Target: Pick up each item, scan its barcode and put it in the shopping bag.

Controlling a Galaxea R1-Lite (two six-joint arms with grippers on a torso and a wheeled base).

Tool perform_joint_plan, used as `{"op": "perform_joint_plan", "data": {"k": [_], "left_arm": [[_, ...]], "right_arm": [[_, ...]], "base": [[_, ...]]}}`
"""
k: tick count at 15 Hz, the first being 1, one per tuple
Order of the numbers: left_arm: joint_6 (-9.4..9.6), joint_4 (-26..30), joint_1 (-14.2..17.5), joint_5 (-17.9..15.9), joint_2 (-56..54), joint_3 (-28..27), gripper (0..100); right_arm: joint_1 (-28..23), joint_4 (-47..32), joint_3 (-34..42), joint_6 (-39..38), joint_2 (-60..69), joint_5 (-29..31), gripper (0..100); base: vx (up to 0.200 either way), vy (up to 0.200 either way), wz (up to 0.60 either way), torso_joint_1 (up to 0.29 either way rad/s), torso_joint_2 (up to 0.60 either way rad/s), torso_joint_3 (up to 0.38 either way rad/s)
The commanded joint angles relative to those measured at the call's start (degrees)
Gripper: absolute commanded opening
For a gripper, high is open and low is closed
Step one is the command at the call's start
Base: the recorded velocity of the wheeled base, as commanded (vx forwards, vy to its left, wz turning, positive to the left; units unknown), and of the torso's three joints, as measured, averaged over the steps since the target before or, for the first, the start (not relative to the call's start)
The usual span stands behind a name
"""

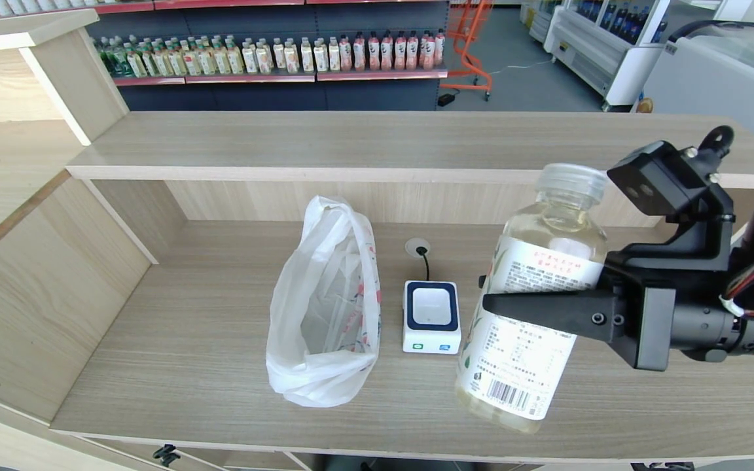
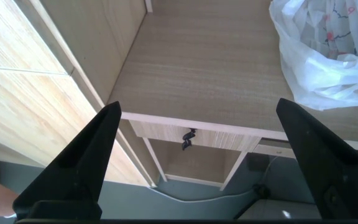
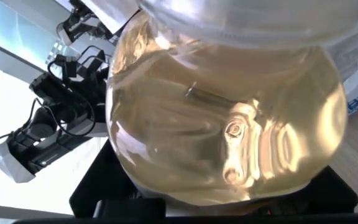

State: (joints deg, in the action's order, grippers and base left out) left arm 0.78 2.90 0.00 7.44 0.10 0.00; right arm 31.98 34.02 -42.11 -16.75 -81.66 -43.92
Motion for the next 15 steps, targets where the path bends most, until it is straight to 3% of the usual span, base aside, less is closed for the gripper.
{"op": "perform_joint_plan", "data": {"k": [1,3,4,5,6,9,12,15], "left_arm": [[0.01,0.0,0.0,0.0,0.0,0.0,100],[0.01,0.0,0.0,0.0,0.0,0.0,100],[0.01,0.0,0.0,0.0,0.0,0.0,100],[0.01,0.0,0.0,0.0,0.0,0.0,100],[0.01,0.0,0.0,0.0,0.0,0.0,100],[0.01,0.0,0.0,0.0,0.0,0.0,100],[0.01,0.0,0.0,0.0,0.0,0.0,100],[0.01,0.0,0.0,0.0,0.0,0.0,100]], "right_arm": [[0.0,0.0,-0.2,0.0,-0.2,0.0,0],[-0.1,0.0,0.6,0.8,-0.1,0.3,0],[-0.9,0.0,1.8,6.6,-0.1,0.5,0],[-3.1,-0.1,2.9,13.8,-0.2,0.6,0],[-8.9,0.0,5.2,27.6,-1.3,0.6,0],[-19.8,0.5,5.1,53.2,-6.9,1.9,0],[-21.9,1.2,2.2,60.3,-10.1,2.1,0],[-21.6,7.6,-0.6,67.3,-12.7,2.3,0]], "base": [[0.000,0.000,0.00,0.000,0.00,0.000],[0.000,0.000,0.00,0.000,0.00,0.000],[0.000,0.000,0.00,0.000,0.00,0.000],[0.000,0.000,0.00,0.000,0.00,0.000],[0.000,0.000,0.00,0.000,0.00,0.000],[0.000,0.000,0.00,0.000,0.00,0.000],[0.000,0.000,0.00,0.000,0.00,0.000],[0.000,0.000,0.00,0.000,0.00,0.000]]}}
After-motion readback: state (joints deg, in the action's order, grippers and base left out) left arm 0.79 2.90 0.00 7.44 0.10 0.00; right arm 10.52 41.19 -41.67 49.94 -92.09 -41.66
